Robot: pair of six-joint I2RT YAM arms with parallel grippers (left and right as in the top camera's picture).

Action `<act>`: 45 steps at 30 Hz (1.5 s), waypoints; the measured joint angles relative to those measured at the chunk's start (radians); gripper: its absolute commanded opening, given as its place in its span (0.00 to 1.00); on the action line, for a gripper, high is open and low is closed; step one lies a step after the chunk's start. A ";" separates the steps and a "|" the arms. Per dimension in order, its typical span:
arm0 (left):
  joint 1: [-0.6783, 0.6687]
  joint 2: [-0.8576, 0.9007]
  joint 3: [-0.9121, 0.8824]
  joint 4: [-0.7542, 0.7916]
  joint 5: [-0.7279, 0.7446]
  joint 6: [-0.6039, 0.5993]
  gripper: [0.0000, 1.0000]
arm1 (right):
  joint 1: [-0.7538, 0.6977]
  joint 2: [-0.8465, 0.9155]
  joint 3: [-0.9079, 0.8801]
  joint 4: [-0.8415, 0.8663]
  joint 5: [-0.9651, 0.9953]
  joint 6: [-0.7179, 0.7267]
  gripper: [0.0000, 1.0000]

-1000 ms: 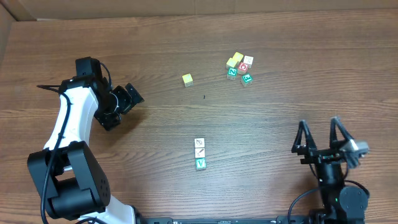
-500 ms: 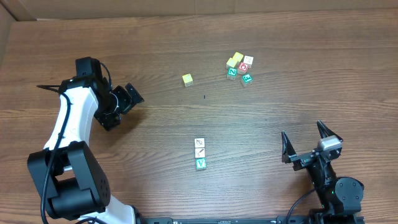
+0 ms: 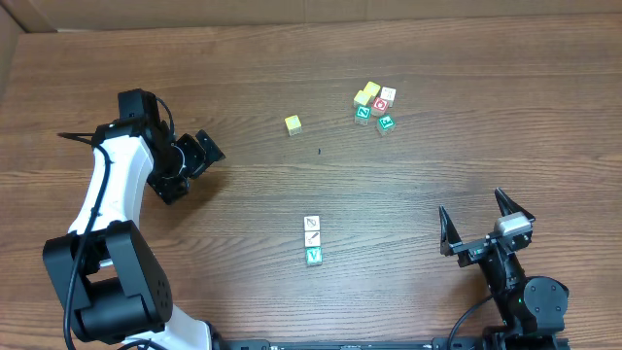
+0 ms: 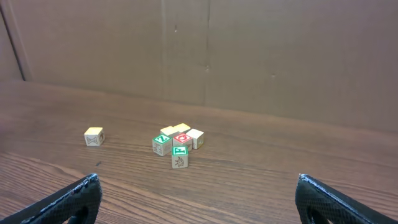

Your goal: Flip 3 blocks

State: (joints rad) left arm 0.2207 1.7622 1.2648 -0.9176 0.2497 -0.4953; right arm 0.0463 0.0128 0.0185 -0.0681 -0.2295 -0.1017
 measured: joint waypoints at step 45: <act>-0.011 -1.126 0.008 -0.039 -0.042 0.000 1.00 | 0.000 0.000 0.000 0.001 0.000 -0.003 1.00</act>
State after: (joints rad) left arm 0.2092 0.6365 1.2724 -0.9569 0.2081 -0.4953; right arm 0.0463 0.0128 0.0185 -0.0673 -0.2295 -0.1047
